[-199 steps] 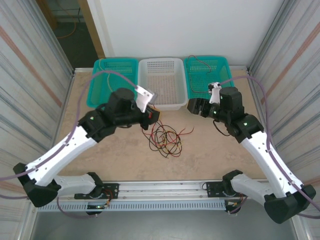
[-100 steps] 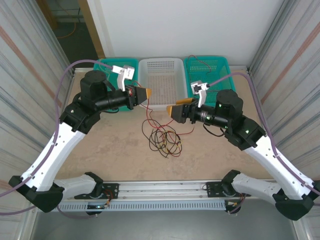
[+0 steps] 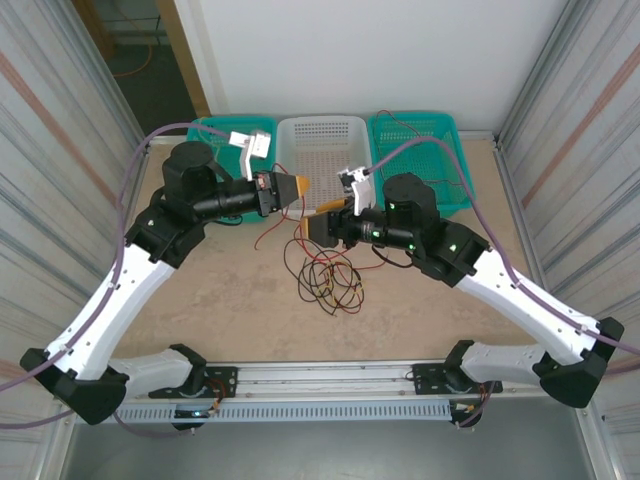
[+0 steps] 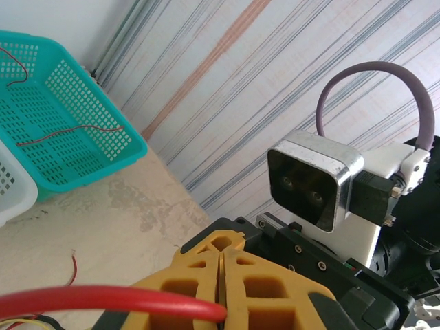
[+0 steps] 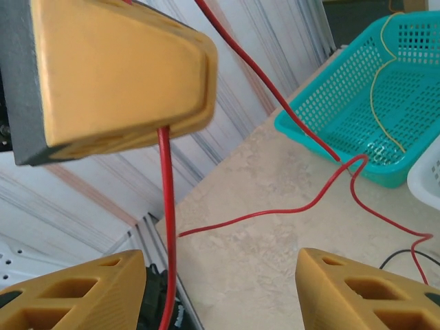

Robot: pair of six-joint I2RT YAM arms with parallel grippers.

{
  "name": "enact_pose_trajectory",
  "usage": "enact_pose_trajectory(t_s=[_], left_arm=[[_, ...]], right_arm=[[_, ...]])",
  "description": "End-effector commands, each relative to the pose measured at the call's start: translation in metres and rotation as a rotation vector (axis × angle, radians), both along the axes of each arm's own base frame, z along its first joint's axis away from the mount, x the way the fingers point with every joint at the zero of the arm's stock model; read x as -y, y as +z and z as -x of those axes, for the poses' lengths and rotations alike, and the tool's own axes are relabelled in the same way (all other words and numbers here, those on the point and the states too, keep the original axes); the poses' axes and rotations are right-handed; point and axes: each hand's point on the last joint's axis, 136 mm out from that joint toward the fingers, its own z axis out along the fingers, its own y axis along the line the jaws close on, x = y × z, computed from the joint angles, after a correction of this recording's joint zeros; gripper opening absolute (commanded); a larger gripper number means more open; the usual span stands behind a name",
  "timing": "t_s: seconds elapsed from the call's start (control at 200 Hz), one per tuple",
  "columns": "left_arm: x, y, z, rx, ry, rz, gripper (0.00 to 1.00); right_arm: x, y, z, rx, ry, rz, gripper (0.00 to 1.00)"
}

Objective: Untangle the cables

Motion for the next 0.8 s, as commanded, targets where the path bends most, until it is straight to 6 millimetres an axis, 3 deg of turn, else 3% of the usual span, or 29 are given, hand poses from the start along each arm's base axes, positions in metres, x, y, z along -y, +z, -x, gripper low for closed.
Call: enact_pose_trajectory(t_s=[0.0, 0.085, 0.2, 0.336, 0.511, 0.556, 0.641, 0.686, 0.797], left_arm=[[0.001, 0.006, 0.005, 0.007, -0.025, 0.04, 0.0], [0.001, 0.003, 0.004, 0.0, -0.023, 0.045, 0.0], [0.002, 0.003, 0.004, -0.003, -0.021, 0.061, 0.0], [0.001, -0.001, 0.003, -0.013, -0.016, 0.057, 0.0], [0.0, -0.005, 0.003, -0.023, -0.01, 0.063, 0.01], [0.0, -0.007, 0.002, -0.026, -0.003, 0.061, 0.09], [-0.002, -0.013, 0.0, -0.035, 0.01, 0.051, 0.46], [-0.002, -0.019, -0.001, -0.043, 0.022, 0.041, 0.6], [-0.005, -0.044, -0.01, -0.077, 0.071, 0.002, 0.69]], right_arm=[[-0.01, 0.024, 0.006, 0.052, 0.039, -0.054, 0.57], [-0.013, 0.021, 0.003, 0.048, 0.035, -0.044, 0.44], [-0.014, 0.017, 0.0, 0.042, 0.023, -0.029, 0.19], [-0.011, 0.019, 0.0, 0.057, 0.013, -0.02, 0.0], [-0.003, 0.022, -0.002, 0.076, -0.022, -0.017, 0.0], [-0.001, 0.023, -0.002, 0.08, -0.029, -0.019, 0.0], [0.002, 0.026, -0.002, 0.088, -0.039, -0.026, 0.0], [0.004, 0.028, -0.001, 0.094, -0.042, -0.031, 0.0], [0.009, 0.038, 0.002, 0.116, -0.041, -0.048, 0.0]])
